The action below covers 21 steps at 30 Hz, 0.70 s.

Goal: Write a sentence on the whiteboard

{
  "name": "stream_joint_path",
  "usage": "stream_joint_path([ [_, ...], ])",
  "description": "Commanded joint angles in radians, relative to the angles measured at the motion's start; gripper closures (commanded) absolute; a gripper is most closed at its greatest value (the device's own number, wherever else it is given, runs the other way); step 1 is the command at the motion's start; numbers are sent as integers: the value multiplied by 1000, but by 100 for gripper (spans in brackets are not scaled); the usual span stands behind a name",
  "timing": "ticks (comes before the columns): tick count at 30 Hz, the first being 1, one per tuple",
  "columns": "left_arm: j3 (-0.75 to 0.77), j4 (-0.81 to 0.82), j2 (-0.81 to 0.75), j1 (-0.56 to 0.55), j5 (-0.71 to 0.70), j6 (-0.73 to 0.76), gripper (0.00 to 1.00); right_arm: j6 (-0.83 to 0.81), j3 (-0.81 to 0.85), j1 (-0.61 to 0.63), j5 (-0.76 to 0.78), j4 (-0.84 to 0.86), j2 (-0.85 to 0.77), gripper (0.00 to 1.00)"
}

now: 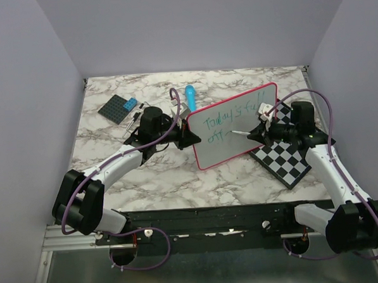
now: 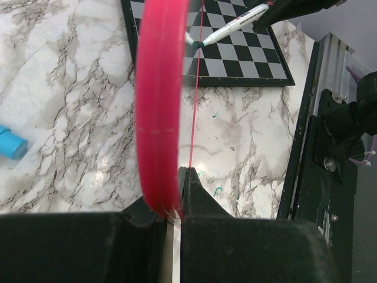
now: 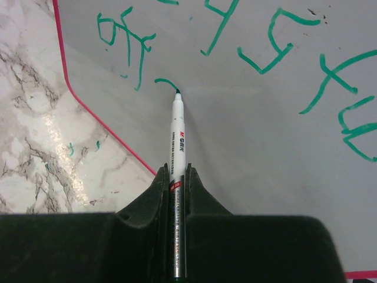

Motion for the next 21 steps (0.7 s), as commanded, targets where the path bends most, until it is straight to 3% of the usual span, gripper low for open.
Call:
stream_joint_path([
  [1,-20,-169,21,-9,-61,81,100,-10,20,-19,13,39,-9,100],
  [21,-17,-169,24,-9,-55,83,100,-76,26,-6,-65,-42,39,100],
])
